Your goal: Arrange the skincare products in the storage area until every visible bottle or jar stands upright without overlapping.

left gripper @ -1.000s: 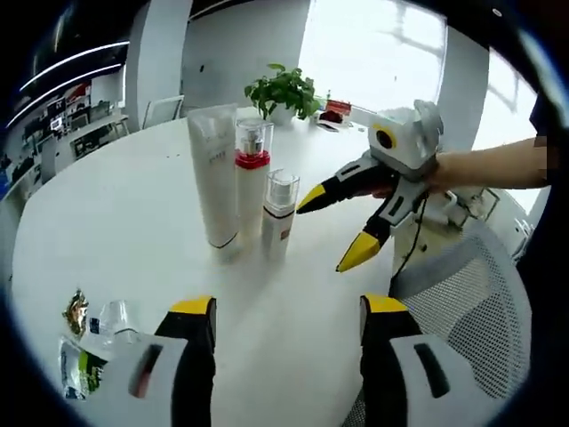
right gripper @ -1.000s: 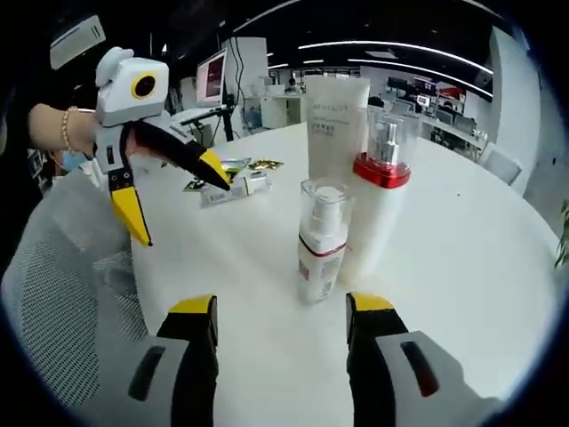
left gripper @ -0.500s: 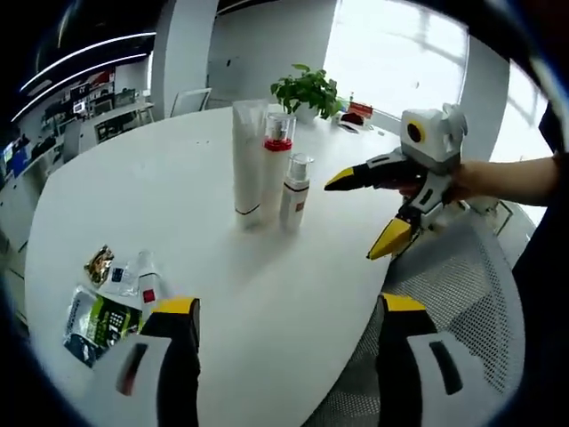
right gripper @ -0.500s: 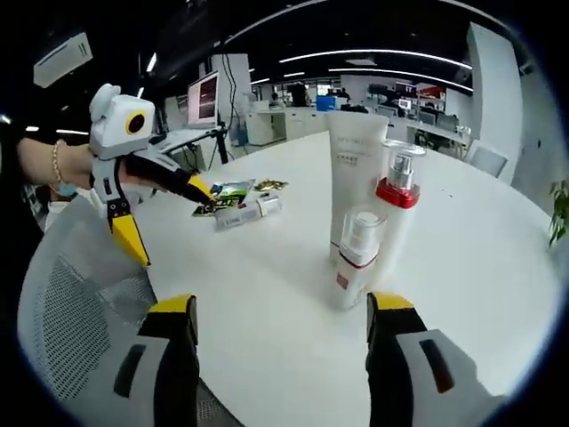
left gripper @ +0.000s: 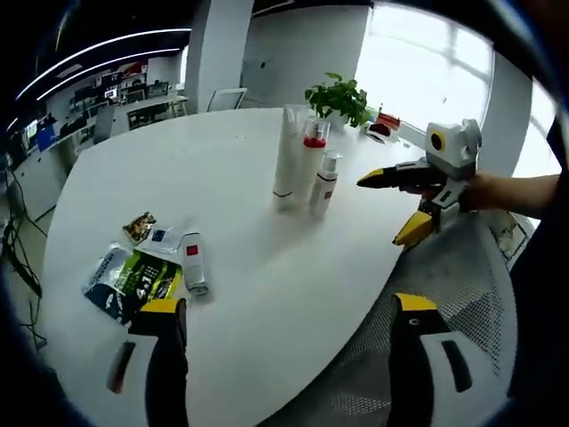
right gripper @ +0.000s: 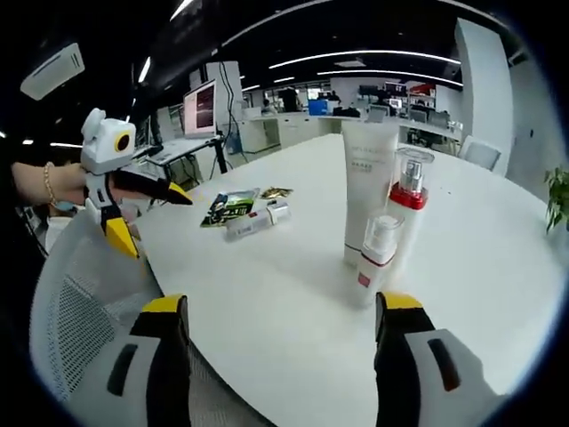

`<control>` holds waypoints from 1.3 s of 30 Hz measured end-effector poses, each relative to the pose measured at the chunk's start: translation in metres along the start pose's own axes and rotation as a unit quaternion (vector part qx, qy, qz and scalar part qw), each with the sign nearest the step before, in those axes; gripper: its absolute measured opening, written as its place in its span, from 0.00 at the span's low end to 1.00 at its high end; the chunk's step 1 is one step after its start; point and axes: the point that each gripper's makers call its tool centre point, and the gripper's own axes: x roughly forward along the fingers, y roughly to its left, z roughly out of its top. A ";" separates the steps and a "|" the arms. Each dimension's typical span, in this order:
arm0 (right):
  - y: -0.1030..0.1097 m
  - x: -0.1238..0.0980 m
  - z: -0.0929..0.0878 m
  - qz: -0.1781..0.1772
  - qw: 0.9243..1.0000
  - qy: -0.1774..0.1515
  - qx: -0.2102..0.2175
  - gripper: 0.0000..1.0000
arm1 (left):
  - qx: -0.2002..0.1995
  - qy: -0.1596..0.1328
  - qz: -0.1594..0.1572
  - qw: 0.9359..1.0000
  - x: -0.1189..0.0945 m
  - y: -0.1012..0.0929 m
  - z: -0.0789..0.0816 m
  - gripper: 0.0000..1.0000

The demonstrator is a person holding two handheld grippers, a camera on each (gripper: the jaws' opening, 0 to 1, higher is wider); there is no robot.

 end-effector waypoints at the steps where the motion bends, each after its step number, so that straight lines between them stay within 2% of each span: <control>1: 0.001 -0.001 0.001 -0.001 1.000 -0.003 0.000 0.87 | -0.004 0.000 0.002 1.000 -0.003 0.001 -0.001 0.89; 4: 0.002 -0.002 0.001 -0.003 1.000 -0.002 -0.002 0.89 | -0.023 -0.006 0.005 1.000 -0.011 0.004 -0.005 0.90; 17: 0.004 -0.009 0.010 -0.011 1.000 -0.016 -0.002 0.94 | -0.033 0.002 0.032 0.999 -0.027 0.014 -0.023 0.89; 21: 0.005 -0.009 0.009 -0.015 1.000 -0.012 -0.004 0.97 | -0.034 -0.006 0.036 0.999 -0.027 0.016 -0.018 0.90; 39: 0.006 -0.009 0.008 -0.012 1.000 -0.011 0.001 0.97 | -0.033 0.002 0.039 0.999 -0.022 0.021 -0.019 0.88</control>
